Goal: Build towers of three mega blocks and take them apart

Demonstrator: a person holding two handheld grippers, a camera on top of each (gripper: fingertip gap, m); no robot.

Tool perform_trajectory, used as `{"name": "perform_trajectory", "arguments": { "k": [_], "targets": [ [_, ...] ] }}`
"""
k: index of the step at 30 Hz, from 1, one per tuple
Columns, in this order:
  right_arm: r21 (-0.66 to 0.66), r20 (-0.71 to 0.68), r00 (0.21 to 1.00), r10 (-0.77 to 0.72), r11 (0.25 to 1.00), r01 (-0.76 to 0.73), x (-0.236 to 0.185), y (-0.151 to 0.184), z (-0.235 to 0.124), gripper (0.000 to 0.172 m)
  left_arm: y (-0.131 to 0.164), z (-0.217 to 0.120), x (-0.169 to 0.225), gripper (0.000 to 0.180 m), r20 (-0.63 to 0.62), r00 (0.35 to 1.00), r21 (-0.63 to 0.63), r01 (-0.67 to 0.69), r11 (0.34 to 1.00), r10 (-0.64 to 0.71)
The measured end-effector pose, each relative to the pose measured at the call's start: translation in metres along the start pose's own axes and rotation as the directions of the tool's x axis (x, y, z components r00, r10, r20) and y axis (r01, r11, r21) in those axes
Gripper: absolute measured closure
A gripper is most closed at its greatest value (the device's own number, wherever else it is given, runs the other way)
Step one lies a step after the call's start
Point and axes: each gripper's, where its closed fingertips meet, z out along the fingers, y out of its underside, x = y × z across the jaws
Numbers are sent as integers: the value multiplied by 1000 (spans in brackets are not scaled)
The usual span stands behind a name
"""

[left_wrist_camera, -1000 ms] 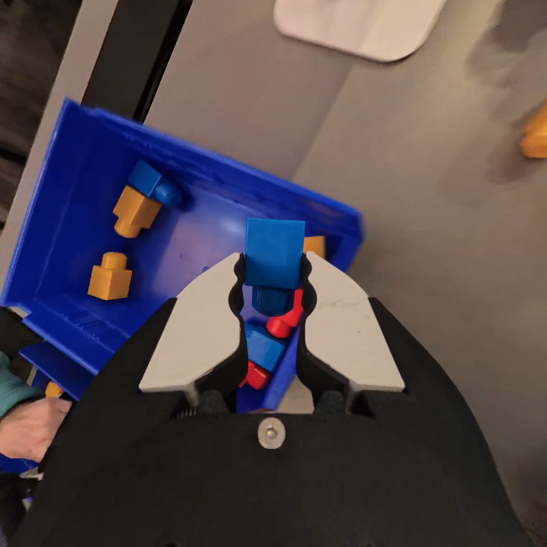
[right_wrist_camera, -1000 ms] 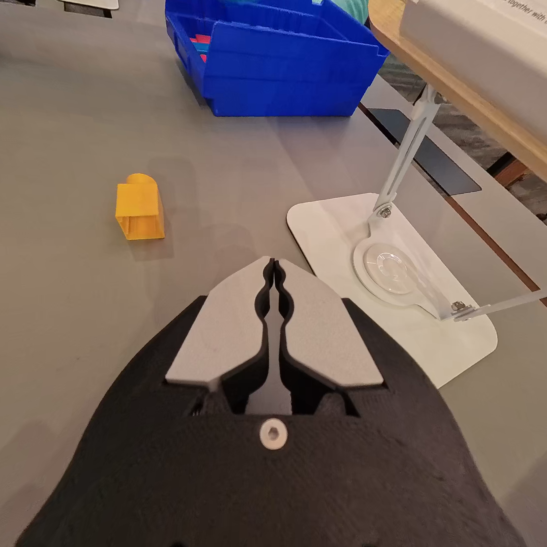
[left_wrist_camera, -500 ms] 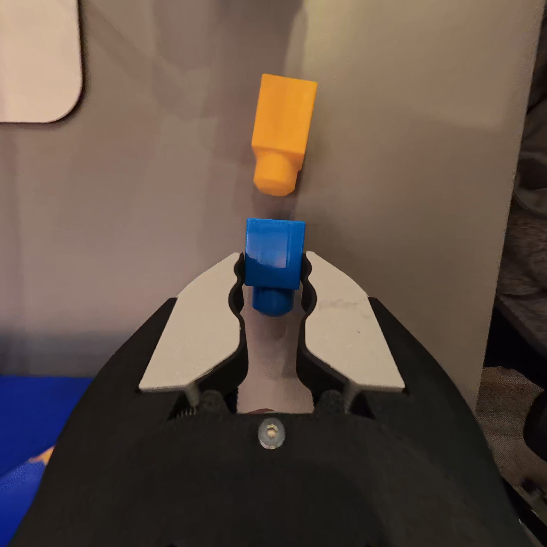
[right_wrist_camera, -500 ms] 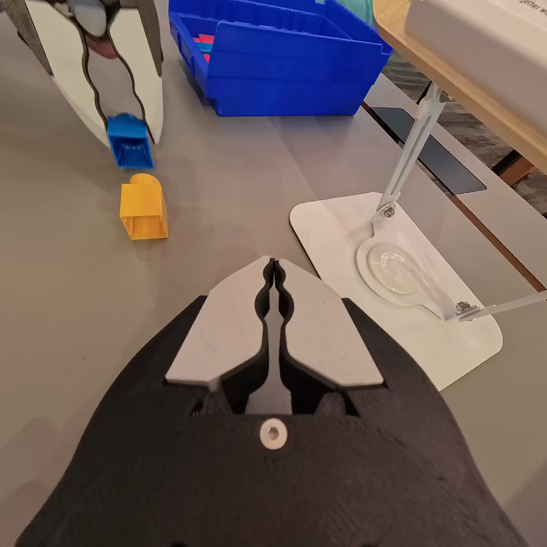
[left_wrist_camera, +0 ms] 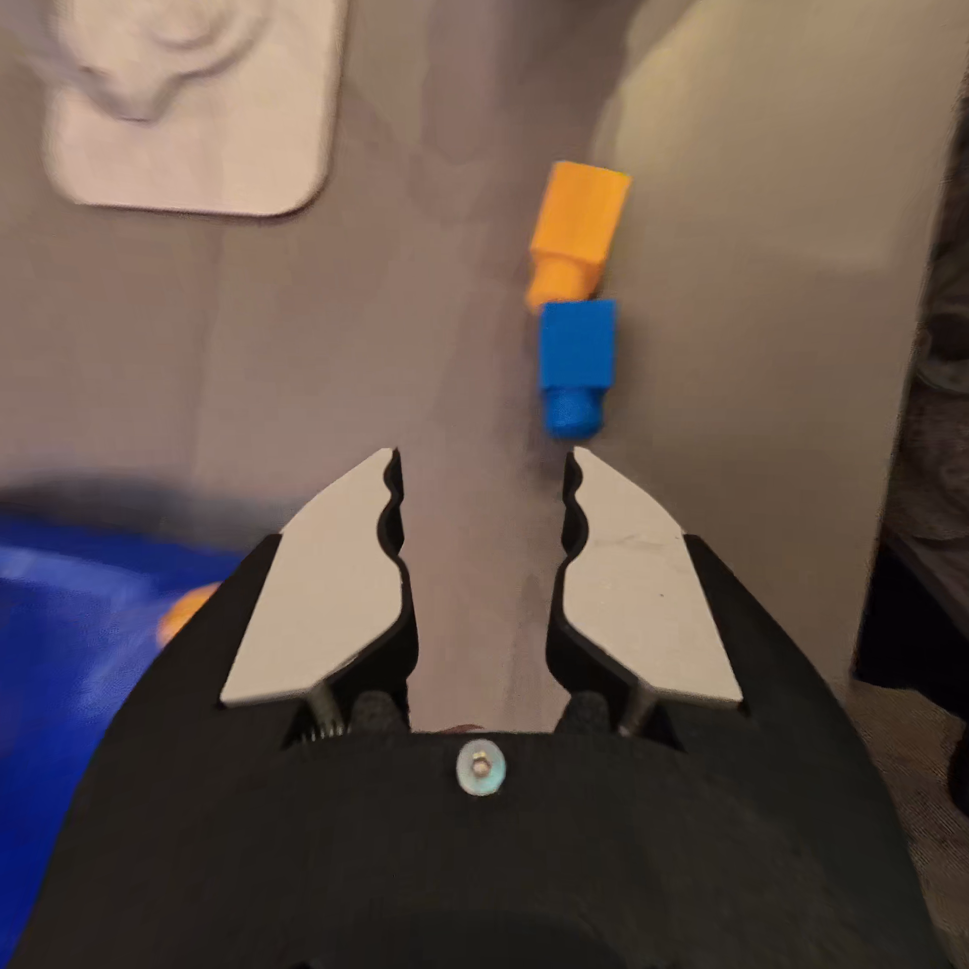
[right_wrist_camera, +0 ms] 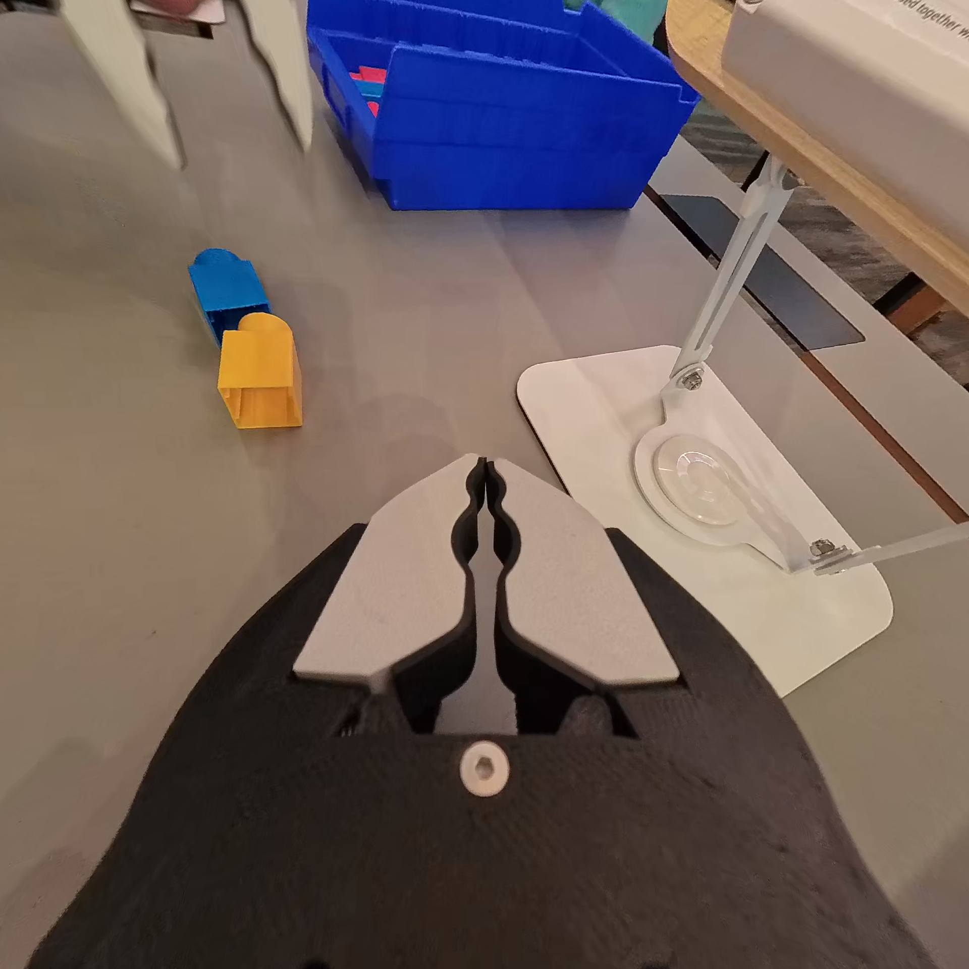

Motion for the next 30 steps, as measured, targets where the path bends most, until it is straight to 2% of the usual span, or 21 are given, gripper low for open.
{"name": "perform_trajectory", "arguments": {
  "k": [4,6,10,14,16,17,18,19,22,25,28,30],
  "targets": [
    [-3,6,1000,-2,1000,2,-1,0,1,172,36,-60,-72,130,193,981,-19,25,1000,-21],
    [-6,4,1000,-2,1000,2,-1,1,2,172,56,-64,-98,131,176,983,-54,57,997,-47],
    [-9,-5,1000,14,1000,-14,3,4,1,172,73,-44,-132,133,126,987,-93,114,989,-102],
    [-12,-6,1000,25,1000,-25,4,6,2,172,94,-9,-147,130,94,984,-229,171,958,-153],
    [-17,-4,1000,25,1000,-25,4,7,3,172,91,4,-147,131,45,981,-202,194,960,-188],
    [-19,-2,1000,25,999,-25,4,8,3,172,86,6,-149,129,41,979,-167,203,965,-199],
    [-20,0,1000,25,999,-25,4,8,3,172,89,9,-151,129,44,978,-189,211,959,-206],
    [-21,0,1000,25,999,-25,4,8,3,172,87,9,-154,136,54,974,-180,227,957,-221],
    [-19,1,1000,23,1000,-23,4,7,3,172,93,7,-161,144,77,962,-196,271,943,-261],
    [-17,2,1000,19,1000,-19,3,7,3,172,115,0,-180,155,195,944,-253,312,916,-268],
    [-19,1,1000,14,1000,-14,3,7,3,172,138,-5,-195,142,272,910,-294,388,874,-313],
    [-17,-1,1000,15,1000,-15,3,6,2,172,125,-10,-194,139,235,913,-196,380,904,-333]
  ]
}}
